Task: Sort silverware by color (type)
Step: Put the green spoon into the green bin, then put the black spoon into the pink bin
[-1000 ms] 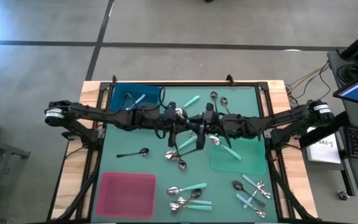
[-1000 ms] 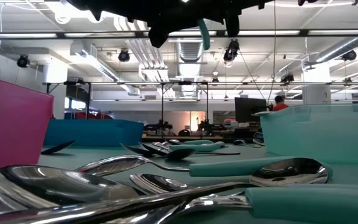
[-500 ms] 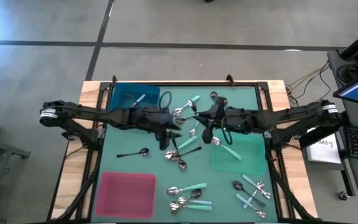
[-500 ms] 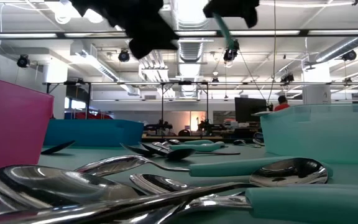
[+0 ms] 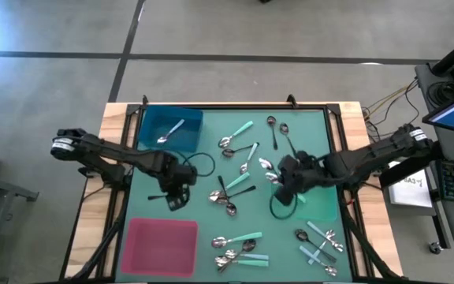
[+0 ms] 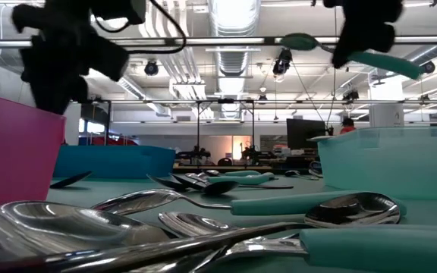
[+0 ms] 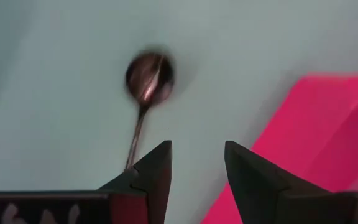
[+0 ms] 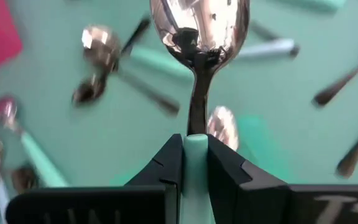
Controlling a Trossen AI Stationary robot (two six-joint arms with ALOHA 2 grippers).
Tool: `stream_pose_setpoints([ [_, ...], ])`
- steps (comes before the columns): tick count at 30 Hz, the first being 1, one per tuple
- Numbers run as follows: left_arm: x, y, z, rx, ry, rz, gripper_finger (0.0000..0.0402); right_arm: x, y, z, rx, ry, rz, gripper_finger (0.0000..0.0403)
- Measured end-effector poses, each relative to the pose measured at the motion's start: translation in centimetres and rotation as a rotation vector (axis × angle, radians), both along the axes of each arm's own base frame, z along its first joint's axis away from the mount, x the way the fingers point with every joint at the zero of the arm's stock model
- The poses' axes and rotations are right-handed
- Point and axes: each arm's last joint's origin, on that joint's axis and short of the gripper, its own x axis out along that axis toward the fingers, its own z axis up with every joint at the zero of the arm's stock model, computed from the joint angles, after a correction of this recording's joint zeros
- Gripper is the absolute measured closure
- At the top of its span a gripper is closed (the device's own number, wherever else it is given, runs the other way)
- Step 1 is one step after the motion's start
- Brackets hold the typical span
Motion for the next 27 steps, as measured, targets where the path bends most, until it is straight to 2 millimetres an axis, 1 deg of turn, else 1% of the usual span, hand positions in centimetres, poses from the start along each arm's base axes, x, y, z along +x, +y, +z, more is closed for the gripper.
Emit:
stream_pose_setpoints([
  [2, -0.3, -0.3, -0.3, 0.024, 0.024, 0.000, 0.0269, -0.4, 0.6, -0.9, 0.014, 0.020, 0.000, 0.0369],
  [4, -0.4, -0.3, -0.7, 0.026, 0.026, 0.018, 0.0269, -0.8, 0.9, -2.0, 0.016, 0.051, -0.012, 0.0369],
  [7, -0.7, -0.2, -1.7, 0.028, 0.033, 0.034, 0.0269, -1.5, 0.7, -3.8, 0.012, 0.114, -0.044, 0.0369],
  [11, -1.9, 0.0, -3.4, 0.034, 0.099, 0.057, 0.0269, -2.5, 0.3, -5.7, -0.012, 0.202, -0.076, 0.0369],
  [18, -4.4, 0.2, -6.3, 0.006, 0.228, 0.089, 0.0269, -3.3, 0.2, -7.3, 0.036, 0.277, -0.068, 0.0369],
  [22, -5.5, 0.4, -7.7, 0.013, 0.262, 0.090, 0.0269, -3.7, 0.3, -8.1, 0.081, 0.328, -0.049, 0.0367],
  [24, -5.8, 0.4, -8.2, 0.009, 0.261, 0.090, 0.0269, -3.9, 0.3, -8.5, 0.103, 0.350, -0.045, 0.0350],
  [27, -6.2, 0.5, -8.6, 0.006, 0.261, 0.091, 0.0269, -4.0, 0.3, -8.6, 0.121, 0.358, -0.056, 0.0310],
])
